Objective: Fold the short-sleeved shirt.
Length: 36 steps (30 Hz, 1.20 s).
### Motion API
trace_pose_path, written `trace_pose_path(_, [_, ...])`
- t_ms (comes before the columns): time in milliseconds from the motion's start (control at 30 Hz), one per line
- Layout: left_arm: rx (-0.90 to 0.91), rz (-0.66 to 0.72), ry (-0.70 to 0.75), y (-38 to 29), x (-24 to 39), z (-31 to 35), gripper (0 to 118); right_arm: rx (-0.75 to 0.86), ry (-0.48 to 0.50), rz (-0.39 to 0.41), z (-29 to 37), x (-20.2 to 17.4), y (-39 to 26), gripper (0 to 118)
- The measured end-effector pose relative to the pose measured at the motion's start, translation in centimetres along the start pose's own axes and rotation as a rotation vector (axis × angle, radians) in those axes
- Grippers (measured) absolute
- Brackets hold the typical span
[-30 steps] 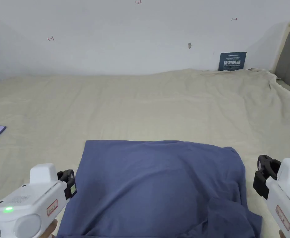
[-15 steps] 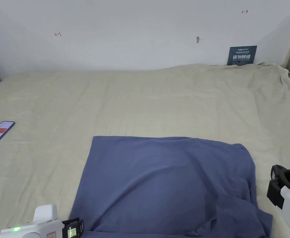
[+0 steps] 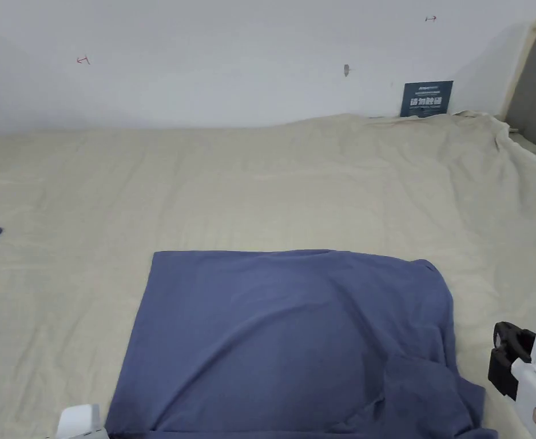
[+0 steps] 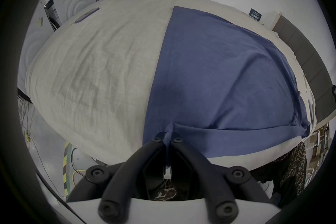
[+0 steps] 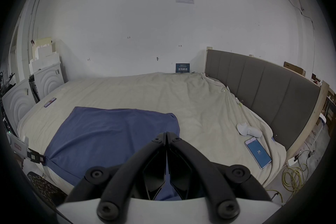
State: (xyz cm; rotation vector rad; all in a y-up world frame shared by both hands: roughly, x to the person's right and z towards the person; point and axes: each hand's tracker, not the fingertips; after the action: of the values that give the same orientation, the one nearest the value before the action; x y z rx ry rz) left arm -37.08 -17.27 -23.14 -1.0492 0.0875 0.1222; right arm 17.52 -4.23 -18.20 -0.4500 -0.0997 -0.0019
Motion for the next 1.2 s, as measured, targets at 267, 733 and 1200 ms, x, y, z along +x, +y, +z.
trace_pose_path(267, [0.096,0.017,-0.046,1.4,-0.2,3.0,0,-0.299,0.028,-0.077,-2.4,3.1,-5.3,91])
trace_pose_path(733, [0.134,0.030,-0.067,2.0,-0.2,4.4,0,-0.532,0.067,-0.104,-5.6,2.3,-12.9,35])
trace_pose_path(1200, [0.186,0.109,-0.086,4.2,-0.9,4.7,0,-0.355,0.127,-0.131,-3.6,2.5,-6.6,5])
